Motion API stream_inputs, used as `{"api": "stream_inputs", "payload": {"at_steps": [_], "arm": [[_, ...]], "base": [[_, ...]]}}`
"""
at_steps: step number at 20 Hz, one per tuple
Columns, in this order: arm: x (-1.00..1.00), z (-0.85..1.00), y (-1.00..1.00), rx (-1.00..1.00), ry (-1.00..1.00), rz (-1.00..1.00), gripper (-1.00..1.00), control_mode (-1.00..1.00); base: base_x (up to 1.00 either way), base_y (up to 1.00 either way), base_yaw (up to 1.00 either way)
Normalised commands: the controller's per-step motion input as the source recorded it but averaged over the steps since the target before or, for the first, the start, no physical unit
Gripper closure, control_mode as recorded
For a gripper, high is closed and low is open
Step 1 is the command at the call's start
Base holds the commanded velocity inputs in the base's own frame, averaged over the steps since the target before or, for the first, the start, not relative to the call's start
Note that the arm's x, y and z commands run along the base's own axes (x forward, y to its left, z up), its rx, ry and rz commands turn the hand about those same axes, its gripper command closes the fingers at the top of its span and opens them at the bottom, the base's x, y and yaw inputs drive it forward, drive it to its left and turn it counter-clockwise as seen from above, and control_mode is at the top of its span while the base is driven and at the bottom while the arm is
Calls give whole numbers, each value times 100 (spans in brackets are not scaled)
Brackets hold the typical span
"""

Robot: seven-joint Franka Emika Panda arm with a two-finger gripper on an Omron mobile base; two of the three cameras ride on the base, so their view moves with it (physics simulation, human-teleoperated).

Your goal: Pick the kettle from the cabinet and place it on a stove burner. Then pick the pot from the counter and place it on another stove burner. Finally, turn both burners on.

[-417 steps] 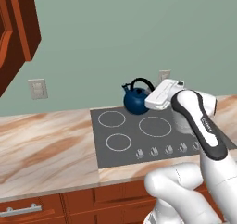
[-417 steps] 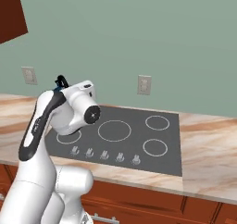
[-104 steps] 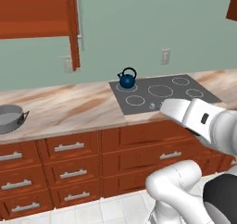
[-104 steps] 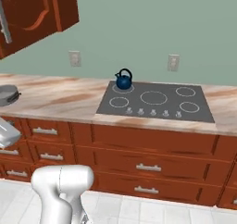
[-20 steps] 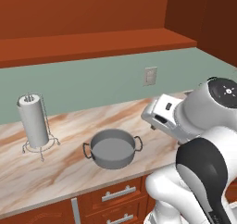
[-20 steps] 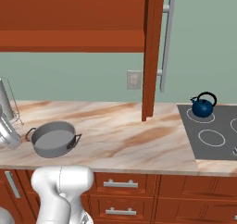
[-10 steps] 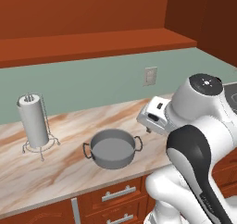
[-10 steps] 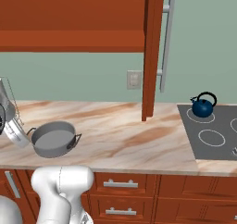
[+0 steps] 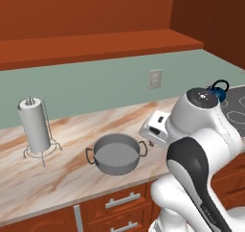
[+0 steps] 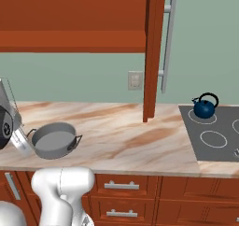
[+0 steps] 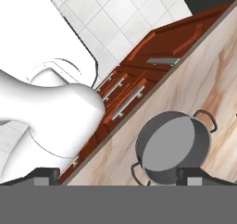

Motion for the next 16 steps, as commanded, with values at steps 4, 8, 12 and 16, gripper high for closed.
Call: {"api": "stream_inputs", "payload": {"at_steps": [4,8,12,16], "arm": [[14,-33,0,0,0,0,-100,-100],[26,-27,0,0,0,0,-100,-100],[28,-23,0,0,1,0,-100,-100],[26,-26,0,0,3,0,-100,-100]], "base": [[0,0,0],[0,0,0],[0,0,0],[0,0,0]]}}
